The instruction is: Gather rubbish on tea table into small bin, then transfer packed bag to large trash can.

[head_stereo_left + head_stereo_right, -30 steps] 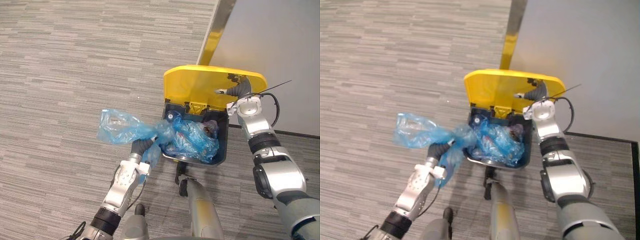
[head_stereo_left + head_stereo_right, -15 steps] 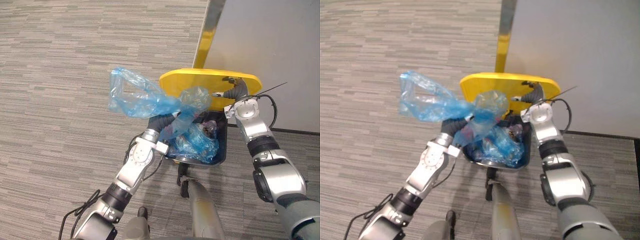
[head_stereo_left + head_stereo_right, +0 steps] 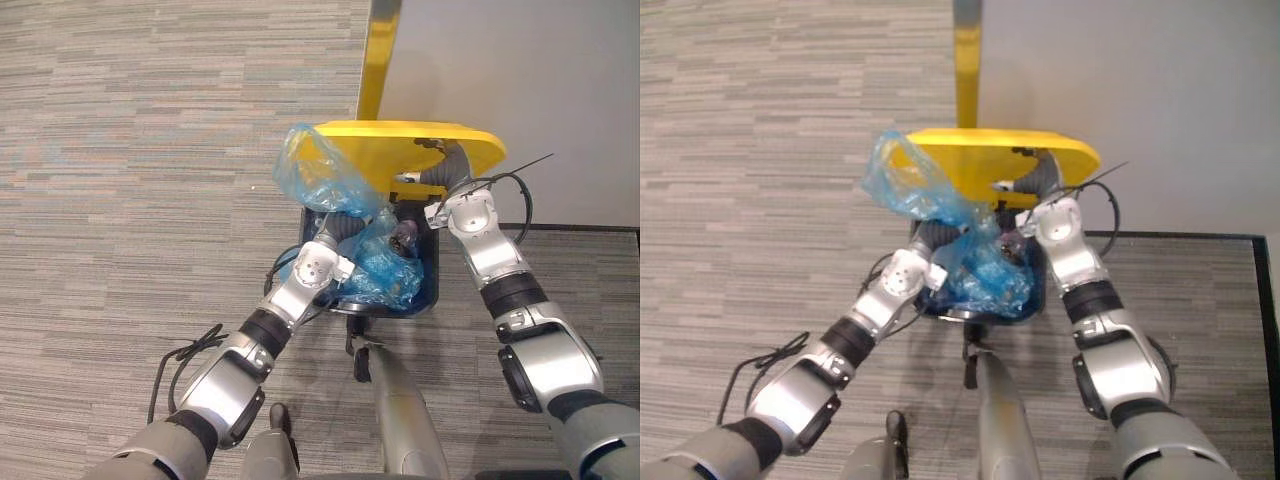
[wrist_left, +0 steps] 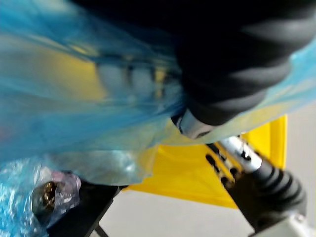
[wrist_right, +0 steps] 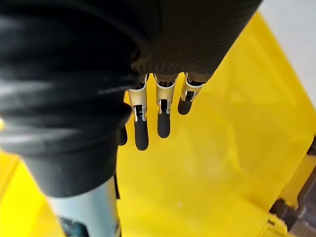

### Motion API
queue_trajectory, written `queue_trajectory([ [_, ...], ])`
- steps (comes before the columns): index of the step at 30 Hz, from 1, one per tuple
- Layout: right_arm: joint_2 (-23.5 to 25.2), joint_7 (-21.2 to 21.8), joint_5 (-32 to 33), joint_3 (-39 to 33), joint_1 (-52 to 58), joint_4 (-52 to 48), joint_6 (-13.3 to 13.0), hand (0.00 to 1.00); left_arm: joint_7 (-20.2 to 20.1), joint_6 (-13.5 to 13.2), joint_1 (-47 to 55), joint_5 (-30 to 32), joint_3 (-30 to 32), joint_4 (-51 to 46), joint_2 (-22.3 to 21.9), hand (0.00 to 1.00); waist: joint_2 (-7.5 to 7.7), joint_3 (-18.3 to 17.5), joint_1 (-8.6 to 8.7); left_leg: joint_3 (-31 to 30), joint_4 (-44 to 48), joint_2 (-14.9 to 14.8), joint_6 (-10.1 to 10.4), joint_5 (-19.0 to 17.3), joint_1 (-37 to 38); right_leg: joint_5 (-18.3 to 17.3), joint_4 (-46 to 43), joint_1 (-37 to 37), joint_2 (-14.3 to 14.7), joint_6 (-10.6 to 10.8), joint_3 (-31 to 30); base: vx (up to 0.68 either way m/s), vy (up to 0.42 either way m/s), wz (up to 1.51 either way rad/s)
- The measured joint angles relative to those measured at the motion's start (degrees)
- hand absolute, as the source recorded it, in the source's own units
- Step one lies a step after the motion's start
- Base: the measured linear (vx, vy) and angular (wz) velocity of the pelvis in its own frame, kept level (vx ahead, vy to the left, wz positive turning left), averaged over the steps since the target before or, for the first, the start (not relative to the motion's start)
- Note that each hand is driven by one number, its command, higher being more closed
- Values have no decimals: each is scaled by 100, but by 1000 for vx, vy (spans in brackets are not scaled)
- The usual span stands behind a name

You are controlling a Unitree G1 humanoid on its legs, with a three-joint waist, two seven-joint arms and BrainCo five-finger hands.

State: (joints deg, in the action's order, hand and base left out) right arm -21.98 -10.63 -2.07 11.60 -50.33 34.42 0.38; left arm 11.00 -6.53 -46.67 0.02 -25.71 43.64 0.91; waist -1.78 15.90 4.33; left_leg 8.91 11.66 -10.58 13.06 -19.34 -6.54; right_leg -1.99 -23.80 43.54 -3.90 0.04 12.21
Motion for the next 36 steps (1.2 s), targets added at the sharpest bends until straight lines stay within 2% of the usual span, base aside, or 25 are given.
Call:
queue_trajectory([
  [5, 357, -69, -1, -15, -49, -194, -9, 0, -16, 191, -64, 332, 83, 487, -200, 0, 75, 20, 81, 400, 303, -174, 207, -80, -271, -100, -175, 345, 34, -28, -29, 67, -34, -7],
  [7, 444, -71, 0, -15, -68, -194, -9, 0, -12, 232, -63, 397, 230, 707, -318, 0, 87, 27, 130, 491, 353, -190, 227, -105, -266, -106, -237, 364, 27, -40, -56, 77, 15, -7],
  [15, 594, -68, -4, -39, -205, -191, -4, 0, -3, 379, -60, 1077, 442, 881, -391, 0, 87, 27, 188, 574, 231, -159, 212, -122, -207, -124, -349, 387, -25, -14, -86, 60, 35, 0],
  [17, 594, -49, -5, -38, -205, -188, 11, 0, -5, 462, -28, 1245, 441, 895, -391, 0, 87, 27, 198, 579, 141, -68, 191, -110, -99, -198, -501, 390, -123, 96, -133, 25, 41, 5],
  [19, 602, -31, -5, -37, -206, -187, 14, 0, -5, 467, -28, 1346, 444, 894, -391, 0, 92, 24, 198, 574, 138, -33, 159, -126, -87, -212, -537, 382, -156, 112, -158, -10, 37, 4],
  [22, 610, 38, -23, -30, -204, -187, 32, 0, -8, 472, 3, 1356, 431, 894, -393, 0, 97, 21, 200, 539, 120, 35, 139, -134, -4, -284, -659, 351, -242, 212, -179, -14, 31, 7],
  [30, 619, 202, -231, -24, -110, -184, 44, 0, -48, 476, 34, 1454, 295, 877, -384, 0, 116, 9, 188, 383, 50, 144, 65, -103, 165, -460, -913, 248, -428, 240, -146, -13, 4, 10],
  [36, 614, 295, -460, -38, 318, 98, 46, 0, -172, 405, 419, 1320, 152, 307, -248, 0, 175, -56, 177, 97, 4, 270, -22, -56, 300, -555, -1039, 48, -671, 229, -88, -34, 20, 21],
])
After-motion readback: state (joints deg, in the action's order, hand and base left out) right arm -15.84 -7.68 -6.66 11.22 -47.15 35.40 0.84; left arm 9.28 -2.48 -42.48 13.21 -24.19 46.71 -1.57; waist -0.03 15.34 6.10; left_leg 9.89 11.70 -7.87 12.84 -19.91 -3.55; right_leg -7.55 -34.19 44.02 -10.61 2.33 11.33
